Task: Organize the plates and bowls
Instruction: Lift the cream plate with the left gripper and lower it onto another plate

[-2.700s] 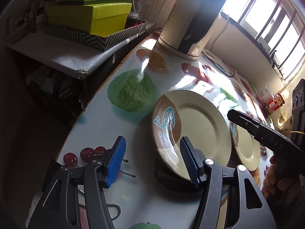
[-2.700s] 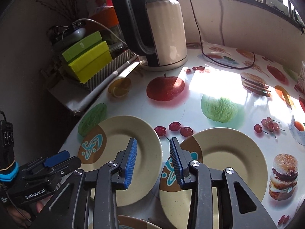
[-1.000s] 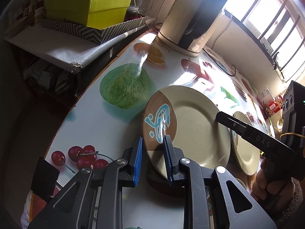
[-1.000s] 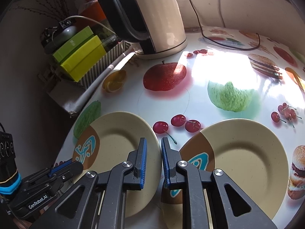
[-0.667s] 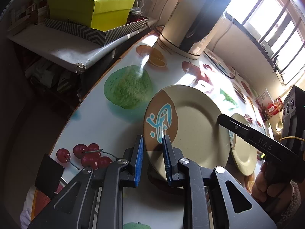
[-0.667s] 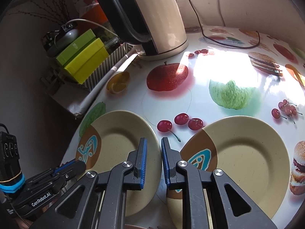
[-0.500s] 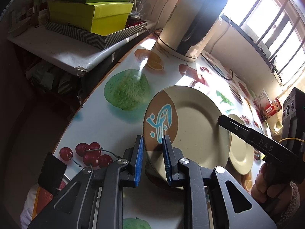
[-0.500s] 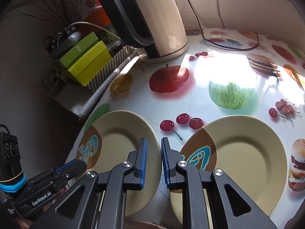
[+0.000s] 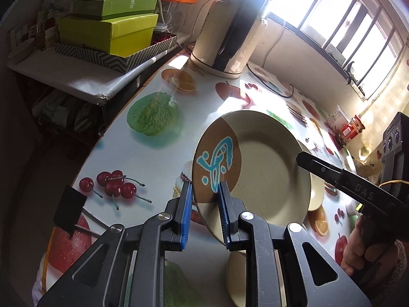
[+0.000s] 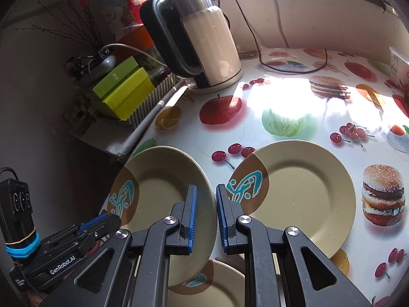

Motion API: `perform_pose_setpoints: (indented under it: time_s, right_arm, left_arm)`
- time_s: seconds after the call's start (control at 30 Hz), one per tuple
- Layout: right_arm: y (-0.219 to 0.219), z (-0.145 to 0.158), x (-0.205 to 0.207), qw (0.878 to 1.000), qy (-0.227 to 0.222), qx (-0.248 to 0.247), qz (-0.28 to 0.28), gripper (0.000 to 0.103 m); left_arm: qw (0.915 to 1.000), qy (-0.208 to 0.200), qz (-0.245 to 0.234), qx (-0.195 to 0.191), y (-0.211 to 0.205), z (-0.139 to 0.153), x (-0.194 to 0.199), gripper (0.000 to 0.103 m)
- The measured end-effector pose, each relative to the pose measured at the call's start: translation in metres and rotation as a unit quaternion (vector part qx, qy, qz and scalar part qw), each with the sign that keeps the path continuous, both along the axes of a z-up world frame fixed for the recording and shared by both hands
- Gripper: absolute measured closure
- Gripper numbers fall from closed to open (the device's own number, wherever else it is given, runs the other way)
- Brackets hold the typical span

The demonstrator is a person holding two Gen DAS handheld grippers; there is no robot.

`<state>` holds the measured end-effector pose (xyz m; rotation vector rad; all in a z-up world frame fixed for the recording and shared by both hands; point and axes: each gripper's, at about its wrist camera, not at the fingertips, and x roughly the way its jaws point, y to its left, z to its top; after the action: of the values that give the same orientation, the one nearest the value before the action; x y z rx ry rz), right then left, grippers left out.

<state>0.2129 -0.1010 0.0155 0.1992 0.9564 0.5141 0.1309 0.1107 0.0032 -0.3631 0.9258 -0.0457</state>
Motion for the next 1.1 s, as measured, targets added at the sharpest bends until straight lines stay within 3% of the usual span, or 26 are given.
perform_pose_setpoints:
  time_s: [0.57,1.1]
  right_arm:
    - [-0.043,-0.008,-0.058,0.999,0.012,-0.001,-0.038,0.087]
    - [-0.064,-0.023,-0.084,0.998,0.034,-0.003,-0.057,0.087]
  left_arm:
    - [0.9990,0.008,-0.043,0.008,-0.038,-0.005,-0.037,0.082]
    - [0.9977,0.029,-0.061,0.010,-0.058,-0.021,-0.051,0.082]
